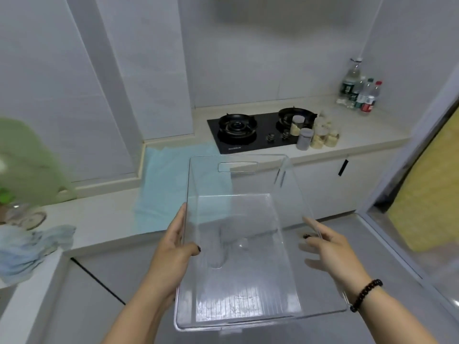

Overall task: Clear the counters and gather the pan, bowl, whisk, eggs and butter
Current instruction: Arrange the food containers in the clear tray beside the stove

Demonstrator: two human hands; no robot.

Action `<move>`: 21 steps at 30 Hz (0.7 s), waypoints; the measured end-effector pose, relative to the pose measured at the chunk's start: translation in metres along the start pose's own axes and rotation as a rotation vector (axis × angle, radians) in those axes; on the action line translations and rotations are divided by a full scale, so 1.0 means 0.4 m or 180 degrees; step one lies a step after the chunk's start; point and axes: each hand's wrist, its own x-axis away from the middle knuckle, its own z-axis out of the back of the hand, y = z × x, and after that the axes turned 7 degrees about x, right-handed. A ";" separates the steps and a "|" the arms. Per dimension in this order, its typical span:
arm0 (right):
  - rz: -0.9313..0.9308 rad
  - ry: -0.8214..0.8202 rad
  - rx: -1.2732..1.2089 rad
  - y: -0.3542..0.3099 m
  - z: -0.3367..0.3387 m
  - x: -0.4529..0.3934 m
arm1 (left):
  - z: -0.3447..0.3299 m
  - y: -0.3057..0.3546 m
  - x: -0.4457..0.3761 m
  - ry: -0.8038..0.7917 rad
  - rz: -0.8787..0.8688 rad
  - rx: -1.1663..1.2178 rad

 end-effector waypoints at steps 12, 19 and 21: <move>-0.0069 0.0220 -0.0008 -0.052 0.377 -0.341 | -0.485 0.061 -0.288 -0.0203 -0.0082 0.0131; -0.0283 0.0524 -0.0120 -0.070 0.527 -0.499 | -0.697 0.102 -0.466 -0.0470 -0.0047 0.0043; -0.0311 0.0633 -0.0149 -0.079 0.573 -0.556 | -0.759 0.108 -0.524 -0.0611 0.0024 0.0061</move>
